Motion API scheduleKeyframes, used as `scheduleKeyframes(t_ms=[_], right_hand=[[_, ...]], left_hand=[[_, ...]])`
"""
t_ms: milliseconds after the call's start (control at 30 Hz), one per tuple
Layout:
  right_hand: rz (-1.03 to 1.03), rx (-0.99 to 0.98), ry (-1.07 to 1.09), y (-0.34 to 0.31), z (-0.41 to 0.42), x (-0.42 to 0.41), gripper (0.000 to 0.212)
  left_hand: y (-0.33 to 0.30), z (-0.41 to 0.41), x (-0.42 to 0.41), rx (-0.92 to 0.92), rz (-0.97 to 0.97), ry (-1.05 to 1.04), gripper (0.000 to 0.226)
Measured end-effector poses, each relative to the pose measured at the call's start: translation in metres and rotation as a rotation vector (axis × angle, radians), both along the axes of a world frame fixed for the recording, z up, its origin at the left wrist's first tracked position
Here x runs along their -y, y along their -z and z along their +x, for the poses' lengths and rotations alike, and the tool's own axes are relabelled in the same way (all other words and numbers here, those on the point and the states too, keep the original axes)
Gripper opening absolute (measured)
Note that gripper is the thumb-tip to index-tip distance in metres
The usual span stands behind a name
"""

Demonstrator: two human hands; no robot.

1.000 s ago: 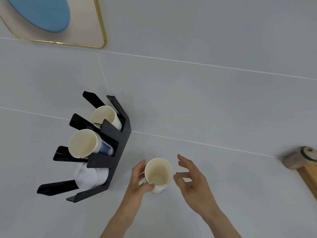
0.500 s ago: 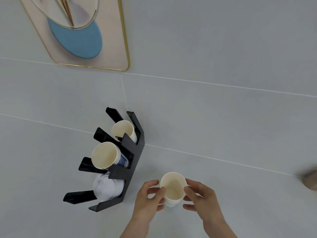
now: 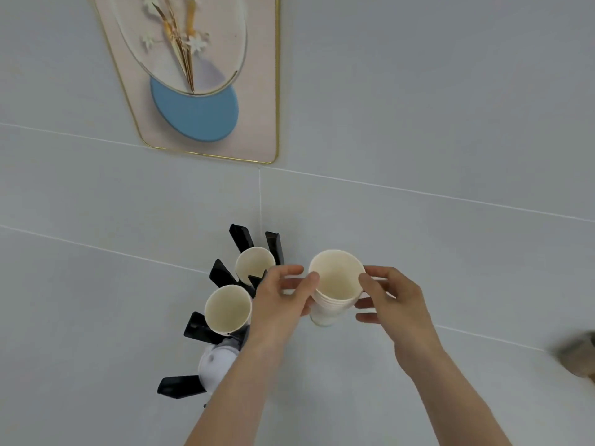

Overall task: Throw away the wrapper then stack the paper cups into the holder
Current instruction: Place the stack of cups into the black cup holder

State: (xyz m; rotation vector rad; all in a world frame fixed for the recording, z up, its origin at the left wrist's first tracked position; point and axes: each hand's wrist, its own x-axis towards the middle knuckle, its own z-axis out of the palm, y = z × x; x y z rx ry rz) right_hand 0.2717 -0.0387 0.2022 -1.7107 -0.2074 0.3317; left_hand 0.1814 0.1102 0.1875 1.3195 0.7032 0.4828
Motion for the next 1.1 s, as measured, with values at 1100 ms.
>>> scheduleKeyframes(t_ms=[1100], right_hand=[[-0.328, -0.174, 0.192, 0.052, -0.003, -0.203, 0.021]], left_hand=[[0.058, 0.017, -0.194, -0.327, 0.108, 0.037, 0.018]])
